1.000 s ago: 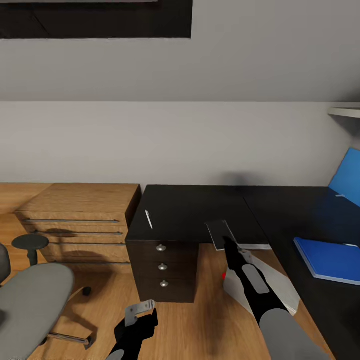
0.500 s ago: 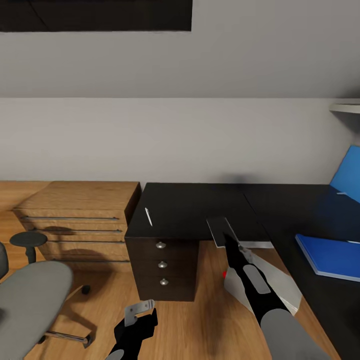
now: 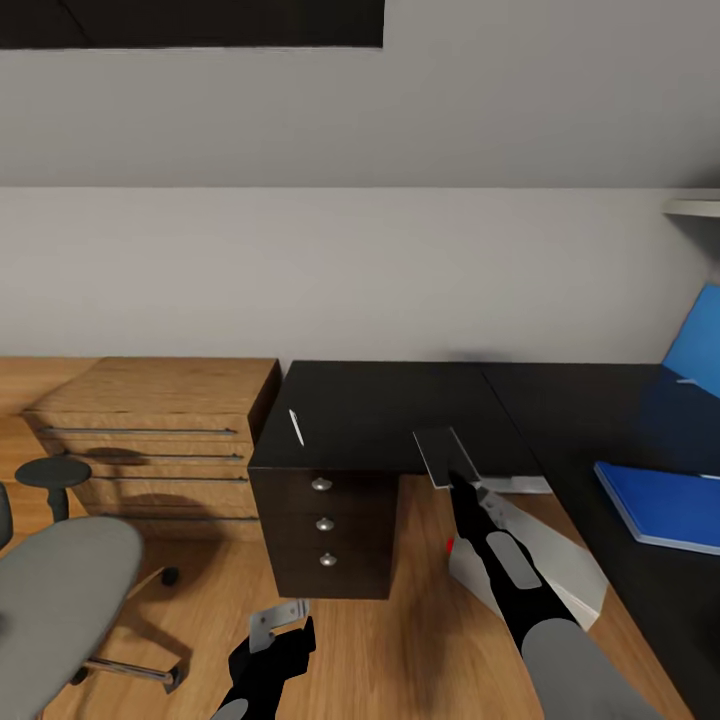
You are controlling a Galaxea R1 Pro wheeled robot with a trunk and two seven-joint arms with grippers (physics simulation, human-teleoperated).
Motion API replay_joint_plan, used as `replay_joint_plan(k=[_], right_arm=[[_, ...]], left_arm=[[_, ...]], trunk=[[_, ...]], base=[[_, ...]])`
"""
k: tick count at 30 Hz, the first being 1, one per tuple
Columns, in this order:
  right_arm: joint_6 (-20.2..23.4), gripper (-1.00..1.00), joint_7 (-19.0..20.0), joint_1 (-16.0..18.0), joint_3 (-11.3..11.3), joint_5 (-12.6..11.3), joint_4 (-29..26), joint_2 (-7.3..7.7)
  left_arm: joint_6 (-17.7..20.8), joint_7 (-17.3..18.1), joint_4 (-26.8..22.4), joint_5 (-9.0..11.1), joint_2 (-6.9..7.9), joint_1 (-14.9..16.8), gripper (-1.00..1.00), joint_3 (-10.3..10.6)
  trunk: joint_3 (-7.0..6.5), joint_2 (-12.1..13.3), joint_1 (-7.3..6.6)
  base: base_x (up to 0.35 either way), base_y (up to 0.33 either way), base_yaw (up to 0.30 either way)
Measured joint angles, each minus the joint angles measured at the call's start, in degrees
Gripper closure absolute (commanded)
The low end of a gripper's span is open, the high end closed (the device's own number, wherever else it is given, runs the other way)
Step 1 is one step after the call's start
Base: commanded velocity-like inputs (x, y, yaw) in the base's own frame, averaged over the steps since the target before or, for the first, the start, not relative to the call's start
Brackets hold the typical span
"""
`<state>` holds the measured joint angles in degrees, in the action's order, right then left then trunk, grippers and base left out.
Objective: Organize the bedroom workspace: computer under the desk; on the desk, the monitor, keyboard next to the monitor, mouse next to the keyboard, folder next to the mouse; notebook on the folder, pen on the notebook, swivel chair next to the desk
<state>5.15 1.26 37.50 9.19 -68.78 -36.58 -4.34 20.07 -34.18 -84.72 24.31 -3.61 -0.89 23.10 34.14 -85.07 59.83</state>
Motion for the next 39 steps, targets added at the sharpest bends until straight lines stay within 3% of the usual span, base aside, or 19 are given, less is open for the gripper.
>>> replay_joint_plan(k=[3, 37, 38, 39], right_arm=[[0.06, -1.0, 0.01, 0.0, -0.04, 0.0, 0.14, 0.01], [0.02, -1.0, -0.11, 0.0, -0.06, 0.0, 0.26, 0.01], [0.02, 1.0, -0.12, 0.0, -0.06, 0.0, 0.26, 0.01], [0.01, 1.0, -0.13, 0.0, -0.06, -0.01, 0.27, 0.01]], left_arm=[[0.0, 0.0, 0.0, 0.0, 0.0, 0.0, -1.0, 0.0], [0.0, 0.21, 0.35, -0.01, 0.09, 0.0, -1.0, -0.38], [0.0, 0.2, 0.35, -0.01, 0.09, 0.0, -1.0, -0.38], [0.0, 0.19, 0.35, -0.01, 0.09, 0.0, -1.0, -0.38]], trunk=[[0.54, -1.2, 0.66], [0.54, -1.22, 0.67], [0.54, -1.22, 0.67], [0.54, -1.22, 0.67]], base=[[0.0, 0.0, 0.0], [0.062, 0.0, 0.0], [0.0, 0.0, 0.0], [0.0, 0.0, 0.0]])
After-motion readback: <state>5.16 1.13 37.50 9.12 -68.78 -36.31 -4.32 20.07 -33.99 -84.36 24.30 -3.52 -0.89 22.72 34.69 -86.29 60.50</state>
